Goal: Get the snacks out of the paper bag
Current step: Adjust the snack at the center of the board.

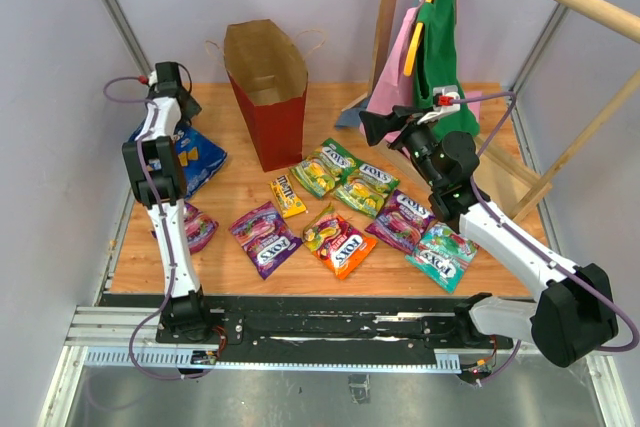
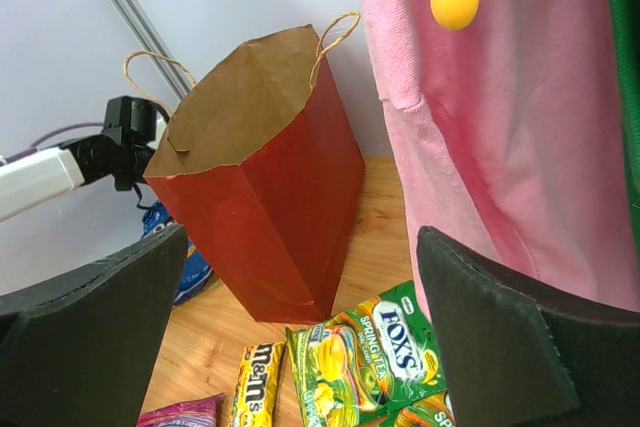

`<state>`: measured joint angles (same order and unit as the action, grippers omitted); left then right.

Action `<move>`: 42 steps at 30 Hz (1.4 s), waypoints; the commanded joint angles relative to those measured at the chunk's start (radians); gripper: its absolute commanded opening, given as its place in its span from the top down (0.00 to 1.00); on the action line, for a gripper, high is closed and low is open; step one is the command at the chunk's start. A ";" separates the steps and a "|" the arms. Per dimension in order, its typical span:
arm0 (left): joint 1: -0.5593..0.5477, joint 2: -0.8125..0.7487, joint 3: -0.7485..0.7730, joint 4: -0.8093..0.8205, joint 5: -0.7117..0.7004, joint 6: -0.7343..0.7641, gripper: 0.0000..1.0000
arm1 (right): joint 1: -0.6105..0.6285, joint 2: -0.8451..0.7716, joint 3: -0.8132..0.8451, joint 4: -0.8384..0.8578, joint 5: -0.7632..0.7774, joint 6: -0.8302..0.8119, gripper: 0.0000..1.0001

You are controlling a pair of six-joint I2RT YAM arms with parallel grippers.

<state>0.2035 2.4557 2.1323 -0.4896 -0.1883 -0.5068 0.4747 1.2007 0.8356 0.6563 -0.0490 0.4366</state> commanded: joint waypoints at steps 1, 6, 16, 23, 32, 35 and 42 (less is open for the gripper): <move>0.011 -0.015 0.123 -0.125 -0.143 0.053 0.44 | -0.022 -0.010 0.012 0.016 -0.005 -0.002 0.02; 0.012 -0.059 0.013 -0.061 -0.185 0.054 0.44 | -0.022 -0.013 0.009 0.017 -0.005 -0.005 0.02; 0.016 0.038 0.104 -0.099 -0.211 0.079 0.50 | -0.026 -0.026 -0.003 0.019 -0.002 -0.004 0.02; 0.009 0.086 0.096 -0.061 -0.193 0.101 0.56 | -0.028 -0.025 -0.006 0.022 -0.004 0.003 0.02; -0.016 0.147 0.132 -0.033 -0.175 0.119 0.56 | -0.031 -0.027 -0.008 0.022 -0.006 0.003 0.02; -0.029 0.164 0.144 -0.031 -0.159 0.126 0.65 | -0.032 -0.026 -0.008 0.022 -0.007 0.002 0.02; -0.060 0.222 0.207 -0.064 -0.160 0.146 0.99 | -0.039 -0.031 -0.012 0.019 -0.005 0.001 0.02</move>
<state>0.1661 2.6083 2.3207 -0.5167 -0.3614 -0.3771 0.4698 1.1950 0.8352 0.6563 -0.0525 0.4374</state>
